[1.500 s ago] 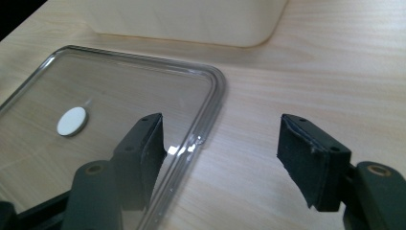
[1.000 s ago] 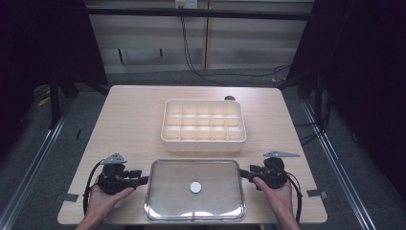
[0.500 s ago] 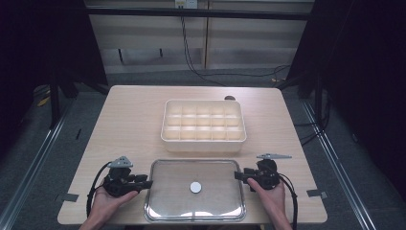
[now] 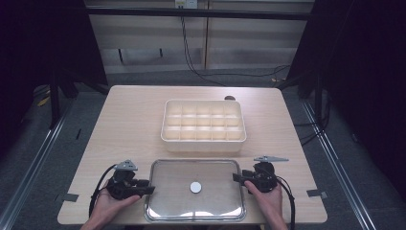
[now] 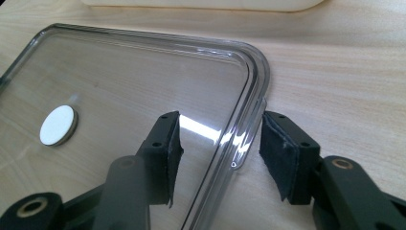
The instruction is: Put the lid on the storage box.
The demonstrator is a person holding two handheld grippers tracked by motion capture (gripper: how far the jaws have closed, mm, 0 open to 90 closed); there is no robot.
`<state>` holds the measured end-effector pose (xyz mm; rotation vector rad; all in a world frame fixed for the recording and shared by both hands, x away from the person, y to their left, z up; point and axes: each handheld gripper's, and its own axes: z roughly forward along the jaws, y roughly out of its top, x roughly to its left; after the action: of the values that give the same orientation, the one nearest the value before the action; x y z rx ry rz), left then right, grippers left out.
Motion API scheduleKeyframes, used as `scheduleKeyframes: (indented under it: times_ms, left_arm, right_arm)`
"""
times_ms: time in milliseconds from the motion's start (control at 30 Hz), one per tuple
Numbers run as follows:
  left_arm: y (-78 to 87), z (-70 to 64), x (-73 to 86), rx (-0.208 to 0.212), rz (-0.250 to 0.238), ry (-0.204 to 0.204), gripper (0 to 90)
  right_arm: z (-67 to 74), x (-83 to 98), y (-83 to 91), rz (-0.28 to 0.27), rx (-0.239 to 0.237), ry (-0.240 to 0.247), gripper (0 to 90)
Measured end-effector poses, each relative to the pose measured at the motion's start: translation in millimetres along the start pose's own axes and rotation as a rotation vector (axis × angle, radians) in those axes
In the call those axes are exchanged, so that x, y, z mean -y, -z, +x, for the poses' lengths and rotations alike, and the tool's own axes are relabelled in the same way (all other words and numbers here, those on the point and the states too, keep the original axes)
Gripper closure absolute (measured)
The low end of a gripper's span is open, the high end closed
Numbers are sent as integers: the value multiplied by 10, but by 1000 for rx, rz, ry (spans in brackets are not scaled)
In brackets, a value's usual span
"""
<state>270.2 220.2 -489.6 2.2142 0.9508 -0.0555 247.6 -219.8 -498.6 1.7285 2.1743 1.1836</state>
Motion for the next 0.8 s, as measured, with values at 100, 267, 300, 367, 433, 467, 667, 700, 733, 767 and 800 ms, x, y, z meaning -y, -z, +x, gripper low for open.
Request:
scheduleKeyframes:
  times_ms: [100,267,300,367,433,467,667,700,733,767,800]
  left_arm:
    - [-6,1,-6,1,-1,4,617]
    - [-9,9,-6,-9,-5,3,655]
    - [-11,2,-5,-13,-8,3,655]
    - [-11,0,-5,-17,-6,0,655]
    - [-15,-11,-7,-24,-8,0,654]
    - [-16,-15,-8,-30,-7,-2,654]
    - [-16,-31,-16,-42,1,-9,651]
    - [-16,-31,-16,-42,1,-9,651]
    - [-16,-32,-16,-42,1,-9,651]
    - [-16,-32,-16,-42,1,-9,651]
    - [-16,-32,-16,-42,2,-7,651]
  right_arm:
    - [8,10,-4,-5,-3,-3,503]
    - [13,21,-4,-17,2,-35,518]
    - [2,26,-2,-22,-3,-51,518]
    - [-13,31,1,-28,-17,-81,518]
    - [-54,38,8,-34,-48,-133,519]
    - [-70,42,7,-38,-60,-148,517]
    - [-159,87,28,-48,-146,-264,519]
    - [-159,87,28,-48,-146,-264,519]
    - [-169,92,31,-46,-155,-267,520]
    - [-169,92,31,-46,-155,-267,520]
    - [-171,95,33,-45,-160,-271,522]
